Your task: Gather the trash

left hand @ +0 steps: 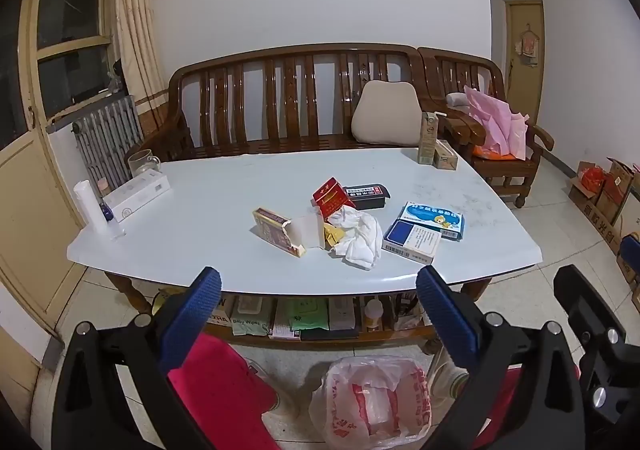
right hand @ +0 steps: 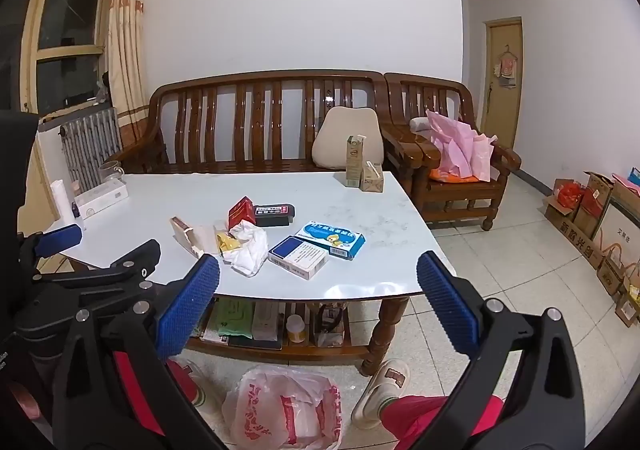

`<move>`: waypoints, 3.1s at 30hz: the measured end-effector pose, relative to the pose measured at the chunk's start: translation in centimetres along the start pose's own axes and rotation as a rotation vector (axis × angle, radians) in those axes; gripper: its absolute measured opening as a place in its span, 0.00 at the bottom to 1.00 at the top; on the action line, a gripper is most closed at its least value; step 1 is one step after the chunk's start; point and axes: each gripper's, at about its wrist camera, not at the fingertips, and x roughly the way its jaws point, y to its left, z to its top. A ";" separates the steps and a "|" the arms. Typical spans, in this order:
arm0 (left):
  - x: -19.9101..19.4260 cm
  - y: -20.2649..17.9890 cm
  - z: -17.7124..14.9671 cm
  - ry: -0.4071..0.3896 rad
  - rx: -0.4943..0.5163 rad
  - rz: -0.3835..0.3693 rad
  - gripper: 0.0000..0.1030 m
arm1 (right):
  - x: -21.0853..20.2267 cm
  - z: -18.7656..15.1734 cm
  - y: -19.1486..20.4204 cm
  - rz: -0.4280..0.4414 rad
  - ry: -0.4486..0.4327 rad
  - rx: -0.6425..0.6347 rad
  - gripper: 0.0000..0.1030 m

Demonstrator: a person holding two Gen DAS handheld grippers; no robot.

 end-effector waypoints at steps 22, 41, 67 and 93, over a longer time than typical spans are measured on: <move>0.8 0.7 -0.2 0.037 -0.025 -0.024 0.93 | 0.4 0.0 0.5 0.008 0.012 0.004 0.94; 0.9 0.9 -0.8 0.037 -0.032 -0.018 0.93 | 0.6 -0.4 1.5 0.025 0.013 0.007 0.94; 0.4 1.3 0.2 0.029 -0.037 -0.005 0.93 | 0.0 0.3 1.9 0.034 0.007 0.002 0.94; 0.1 1.6 0.9 0.014 -0.030 0.019 0.93 | -0.6 1.0 2.1 0.040 0.004 -0.005 0.94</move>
